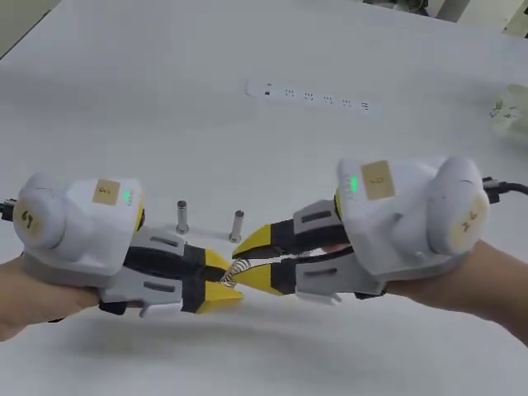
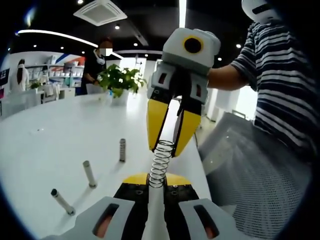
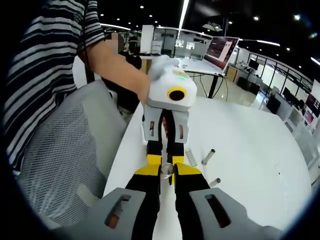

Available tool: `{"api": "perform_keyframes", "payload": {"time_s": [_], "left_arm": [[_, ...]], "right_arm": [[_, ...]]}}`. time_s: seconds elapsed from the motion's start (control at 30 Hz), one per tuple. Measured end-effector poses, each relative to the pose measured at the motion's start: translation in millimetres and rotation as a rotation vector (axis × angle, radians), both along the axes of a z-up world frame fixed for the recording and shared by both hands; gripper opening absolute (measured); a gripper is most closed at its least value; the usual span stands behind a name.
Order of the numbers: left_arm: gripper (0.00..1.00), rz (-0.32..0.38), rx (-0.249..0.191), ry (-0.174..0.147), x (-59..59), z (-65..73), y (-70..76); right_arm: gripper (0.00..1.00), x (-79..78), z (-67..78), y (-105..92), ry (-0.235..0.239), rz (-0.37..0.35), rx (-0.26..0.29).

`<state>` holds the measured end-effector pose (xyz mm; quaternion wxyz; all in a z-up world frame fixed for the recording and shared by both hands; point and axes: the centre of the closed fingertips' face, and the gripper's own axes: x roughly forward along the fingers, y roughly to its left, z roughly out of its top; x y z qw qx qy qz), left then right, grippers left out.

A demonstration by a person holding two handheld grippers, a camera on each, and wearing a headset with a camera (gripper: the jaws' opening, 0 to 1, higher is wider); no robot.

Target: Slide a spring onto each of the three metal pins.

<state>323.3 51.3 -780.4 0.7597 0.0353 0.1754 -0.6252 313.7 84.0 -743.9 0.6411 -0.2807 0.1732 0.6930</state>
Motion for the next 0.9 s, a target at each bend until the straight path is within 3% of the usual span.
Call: {"api": "perform_keyframes", "payload": {"time_s": [0.9], "left_arm": [[0.02,0.008,0.009,-0.015,-0.9,-0.6,2.6]], "right_arm": [[0.07,0.4,-0.6,9.1,-0.056,0.021,-0.001]]}}
